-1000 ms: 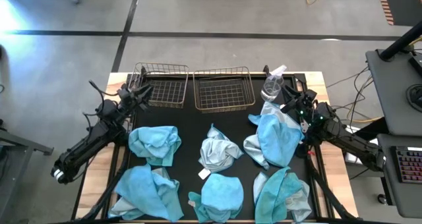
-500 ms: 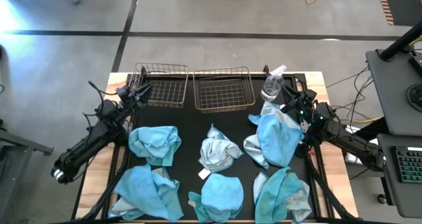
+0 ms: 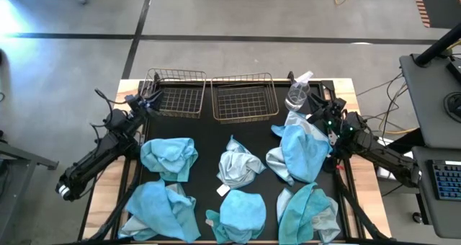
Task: Sort microfiber towel by color & place in baskets
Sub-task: Put the blue microfiber towel into the right wire basket
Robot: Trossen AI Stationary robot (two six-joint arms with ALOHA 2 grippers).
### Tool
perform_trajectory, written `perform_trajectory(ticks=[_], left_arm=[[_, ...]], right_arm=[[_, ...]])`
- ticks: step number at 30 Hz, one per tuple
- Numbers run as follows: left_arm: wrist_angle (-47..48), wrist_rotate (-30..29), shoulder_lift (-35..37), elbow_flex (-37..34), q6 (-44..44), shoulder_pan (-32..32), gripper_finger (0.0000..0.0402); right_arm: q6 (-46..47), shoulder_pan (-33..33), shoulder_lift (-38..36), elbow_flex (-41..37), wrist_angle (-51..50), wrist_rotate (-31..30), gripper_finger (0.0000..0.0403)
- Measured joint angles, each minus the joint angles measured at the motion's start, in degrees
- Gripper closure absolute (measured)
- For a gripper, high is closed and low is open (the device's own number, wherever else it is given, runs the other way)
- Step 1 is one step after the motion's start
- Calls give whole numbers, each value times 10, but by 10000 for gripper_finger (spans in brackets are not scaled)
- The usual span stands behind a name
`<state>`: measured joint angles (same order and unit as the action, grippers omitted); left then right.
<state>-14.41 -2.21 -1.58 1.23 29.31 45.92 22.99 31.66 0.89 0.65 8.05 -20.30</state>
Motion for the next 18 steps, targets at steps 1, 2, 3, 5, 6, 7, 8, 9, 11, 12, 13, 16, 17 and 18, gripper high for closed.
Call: perform_trajectory(ticks=[1, 2, 3, 5, 6, 7, 8, 9, 11, 12, 13, 16, 17, 18], left_arm=[[0, 4, 0, 0, 12, 0, 322], [0, 15, 0, 0, 25, 0, 322], [-1, 30, 0, 0, 36, 0, 322], [-10, 63, 0, 0, 54, 0, 322], [-23, 80, 0, 0, 58, 0, 322], [-39, 94, 0, 0, 59, 0, 322], [-56, 107, 0, 0, 59, 0, 322], [-75, 118, 0, 0, 53, 0, 322], [-113, 127, 0, 0, 39, 0, 322], [-131, 127, 0, 0, 37, 0, 322], [-144, 127, 0, 0, 33, 0, 322], [-157, 128, 0, 4, 27, 0, 322], [-149, 128, 0, 8, 27, 0, 322], [-137, 128, 0, 14, 26, 0, 322]], right_arm=[[4, 0, 0, 0, 2, 9, 277], [5, 0, 0, 0, 7, 22, 277], [6, 0, 0, 0, 15, 38, 277], [17, 0, 0, 3, 25, 70, 277], [26, 0, 0, 9, 11, 82, 277], [31, 0, 0, 20, 1, 90, 277], [32, 0, 0, 35, -10, 98, 277], [31, 0, 0, 51, -25, 102, 278], [26, 0, 0, 86, -72, 103, 278], [21, 0, 2, 104, -96, 103, 278], [17, 0, 4, 122, -125, 103, 278], [5, 0, 20, 179, -200, 103, 278], [5, 0, 29, 197, -225, 102, 278], [6, 0, 39, 216, -254, 99, 278]])
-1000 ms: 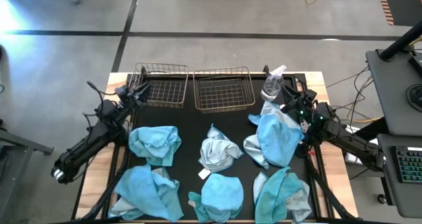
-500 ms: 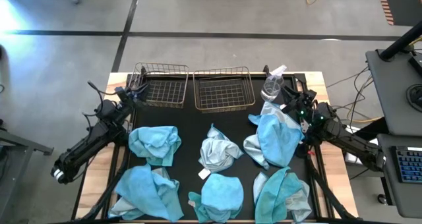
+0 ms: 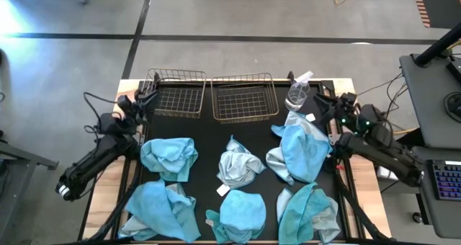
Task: Sort microfiber towel by color & place in baskets
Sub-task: Put the blue microfiber towel into the right wire basket
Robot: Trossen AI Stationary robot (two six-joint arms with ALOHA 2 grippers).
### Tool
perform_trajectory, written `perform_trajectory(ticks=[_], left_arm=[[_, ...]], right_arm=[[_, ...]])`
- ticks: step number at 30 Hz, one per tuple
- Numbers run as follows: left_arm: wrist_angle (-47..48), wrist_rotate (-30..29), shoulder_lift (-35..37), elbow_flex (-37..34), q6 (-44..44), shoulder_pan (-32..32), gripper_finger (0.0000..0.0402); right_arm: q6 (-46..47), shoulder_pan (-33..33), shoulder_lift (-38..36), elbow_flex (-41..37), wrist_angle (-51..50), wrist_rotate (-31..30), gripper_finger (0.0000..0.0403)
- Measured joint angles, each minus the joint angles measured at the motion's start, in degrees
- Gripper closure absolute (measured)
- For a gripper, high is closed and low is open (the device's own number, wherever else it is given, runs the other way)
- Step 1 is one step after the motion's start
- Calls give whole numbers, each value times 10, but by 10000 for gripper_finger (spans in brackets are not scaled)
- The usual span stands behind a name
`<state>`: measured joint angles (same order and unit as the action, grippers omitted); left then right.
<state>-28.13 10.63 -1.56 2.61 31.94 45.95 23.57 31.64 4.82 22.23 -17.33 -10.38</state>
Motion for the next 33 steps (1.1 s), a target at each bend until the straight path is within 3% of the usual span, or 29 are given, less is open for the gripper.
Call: perform_trajectory(ticks=[8, 14, 25, 28, 33], left_arm=[[186, -1, 0, 73, -2, 0, 322], [263, -18, 0, 124, -41, 0, 322], [339, -35, 0, 136, -70, 0, 322], [340, -50, 0, 134, -73, 0, 322], [339, -55, 0, 134, -75, 0, 322]], right_arm=[[56, 0, 138, 124, -183, 2, 278], [52, 0, 268, 228, -336, -6, 278], [25, 0, 396, 373, -535, -166, 298], [24, 0, 411, 386, -542, -117, 306], [21, 0, 418, 382, -541, 63, 316]])
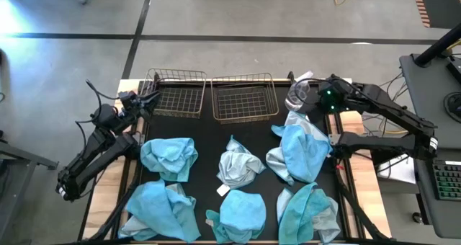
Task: Sort microfiber towel by color & place in baskets
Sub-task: Put the blue microfiber towel into the right wire basket
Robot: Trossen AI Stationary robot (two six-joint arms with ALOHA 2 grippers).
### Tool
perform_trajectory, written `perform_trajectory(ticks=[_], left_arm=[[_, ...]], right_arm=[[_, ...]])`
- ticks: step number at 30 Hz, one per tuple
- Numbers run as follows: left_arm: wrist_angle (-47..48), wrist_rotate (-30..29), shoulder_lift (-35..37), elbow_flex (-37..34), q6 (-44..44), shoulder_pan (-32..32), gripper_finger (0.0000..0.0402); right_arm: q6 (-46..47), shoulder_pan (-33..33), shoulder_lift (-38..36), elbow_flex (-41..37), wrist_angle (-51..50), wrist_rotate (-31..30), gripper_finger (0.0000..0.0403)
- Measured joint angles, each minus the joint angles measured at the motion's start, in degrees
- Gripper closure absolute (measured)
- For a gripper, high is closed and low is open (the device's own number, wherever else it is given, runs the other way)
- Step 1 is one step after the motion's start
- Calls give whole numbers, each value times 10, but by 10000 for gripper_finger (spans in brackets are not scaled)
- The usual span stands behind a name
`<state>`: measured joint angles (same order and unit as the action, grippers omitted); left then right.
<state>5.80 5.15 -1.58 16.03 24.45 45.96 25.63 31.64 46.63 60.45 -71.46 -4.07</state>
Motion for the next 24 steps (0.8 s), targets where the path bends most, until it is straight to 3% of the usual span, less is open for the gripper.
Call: perform_trajectory(ticks=[5, 16, 24], left_arm=[[0, -1, 0, 0, -14, 0, 322], [-1, -1, 0, 0, -15, 0, 322], [-1, -1, 0, 0, -15, 0, 322]], right_arm=[[5, 0, 0, -37, -5, 101, 319], [37, -31, 30, -130, -4, 135, 314], [45, -77, 84, -148, 29, 147, 305]])
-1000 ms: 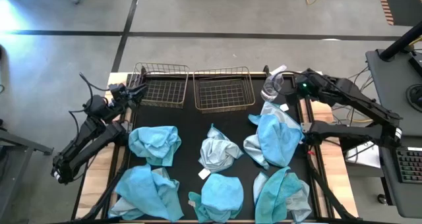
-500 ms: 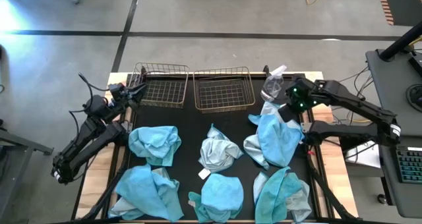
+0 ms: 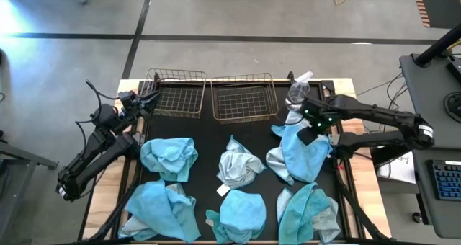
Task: Sort microfiber towel by color & place in baskets
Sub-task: Put the blue microfiber towel into the right wire basket
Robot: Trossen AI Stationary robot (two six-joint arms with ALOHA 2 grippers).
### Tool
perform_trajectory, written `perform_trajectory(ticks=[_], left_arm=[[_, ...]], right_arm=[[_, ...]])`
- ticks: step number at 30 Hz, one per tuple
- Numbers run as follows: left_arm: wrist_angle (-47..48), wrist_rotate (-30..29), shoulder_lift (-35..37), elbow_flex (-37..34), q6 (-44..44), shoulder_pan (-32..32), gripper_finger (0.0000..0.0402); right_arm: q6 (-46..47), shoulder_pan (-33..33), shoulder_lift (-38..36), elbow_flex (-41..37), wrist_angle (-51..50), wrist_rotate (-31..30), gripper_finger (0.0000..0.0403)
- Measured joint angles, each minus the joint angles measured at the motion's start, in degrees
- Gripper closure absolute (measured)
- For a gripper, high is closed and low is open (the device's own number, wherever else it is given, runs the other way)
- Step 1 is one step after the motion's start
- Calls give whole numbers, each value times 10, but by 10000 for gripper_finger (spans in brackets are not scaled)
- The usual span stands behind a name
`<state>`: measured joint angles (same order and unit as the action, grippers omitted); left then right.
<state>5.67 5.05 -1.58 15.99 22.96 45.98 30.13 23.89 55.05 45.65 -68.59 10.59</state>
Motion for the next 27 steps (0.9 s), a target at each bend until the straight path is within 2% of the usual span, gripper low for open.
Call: perform_trajectory(ticks=[5, 15, 27], left_arm=[[0, 0, 0, 0, 0, 0, 322], [0, 0, 0, 0, 0, 0, 322], [6, 0, 0, 0, 0, 0, 322]], right_arm=[[-1, -34, 31, 0, 37, 24, 295], [-2, -88, 94, 0, 70, 30, 273], [-28, -100, 178, 0, 77, 29, 245]])
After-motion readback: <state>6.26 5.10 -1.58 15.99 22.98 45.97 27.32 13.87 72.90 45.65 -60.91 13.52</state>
